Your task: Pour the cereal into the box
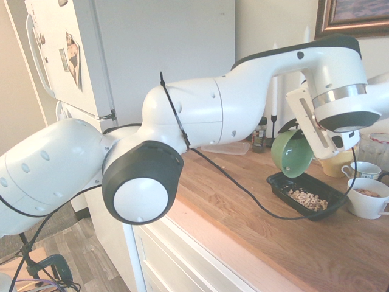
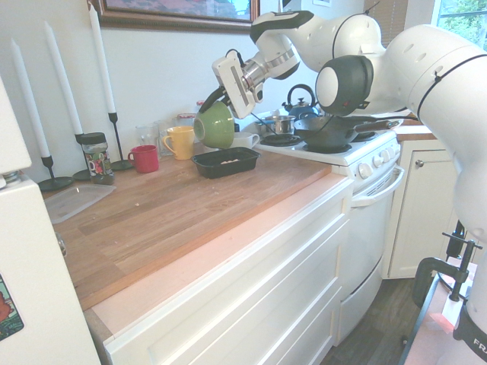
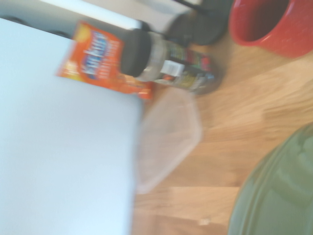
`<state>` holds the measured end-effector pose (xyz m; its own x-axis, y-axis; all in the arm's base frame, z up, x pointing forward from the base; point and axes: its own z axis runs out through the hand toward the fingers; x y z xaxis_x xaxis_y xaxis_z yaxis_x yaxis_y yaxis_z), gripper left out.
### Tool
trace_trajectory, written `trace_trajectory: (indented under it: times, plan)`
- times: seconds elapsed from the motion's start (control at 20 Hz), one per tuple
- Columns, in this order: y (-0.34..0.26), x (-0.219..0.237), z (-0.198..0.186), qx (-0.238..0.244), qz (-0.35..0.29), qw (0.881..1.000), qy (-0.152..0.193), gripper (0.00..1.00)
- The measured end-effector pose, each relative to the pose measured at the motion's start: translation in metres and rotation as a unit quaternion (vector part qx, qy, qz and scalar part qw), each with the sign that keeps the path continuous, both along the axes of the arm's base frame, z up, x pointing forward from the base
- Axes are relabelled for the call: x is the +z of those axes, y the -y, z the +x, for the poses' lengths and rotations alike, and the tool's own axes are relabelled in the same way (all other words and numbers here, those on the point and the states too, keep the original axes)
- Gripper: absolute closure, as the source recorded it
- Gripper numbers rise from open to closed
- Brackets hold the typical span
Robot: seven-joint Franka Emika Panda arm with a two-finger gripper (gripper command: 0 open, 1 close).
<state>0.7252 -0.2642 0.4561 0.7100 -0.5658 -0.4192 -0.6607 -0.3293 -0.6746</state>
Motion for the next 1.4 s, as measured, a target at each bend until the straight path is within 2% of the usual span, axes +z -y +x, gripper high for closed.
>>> trace_trajectory:
  times: [0.2, 0.4, 0.65, 0.8, 1.15, 1.4]
  plan:
    - [-0.042, 0.026, 0.010, 0.011, -0.099, 0.995, -0.020, 1.00]
    - [-0.096, 0.048, 0.020, 0.018, -0.207, 0.978, -0.036, 1.00]
    - [-0.160, 0.066, 0.028, 0.029, -0.343, 0.938, -0.044, 1.00]
    - [-0.191, 0.067, 0.034, 0.027, -0.402, 0.914, -0.046, 1.00]
    - [-0.264, 0.039, 0.051, 0.029, -0.501, 0.864, -0.038, 1.00]
    - [-0.312, 0.003, 0.061, 0.036, -0.542, 0.839, -0.037, 1.00]
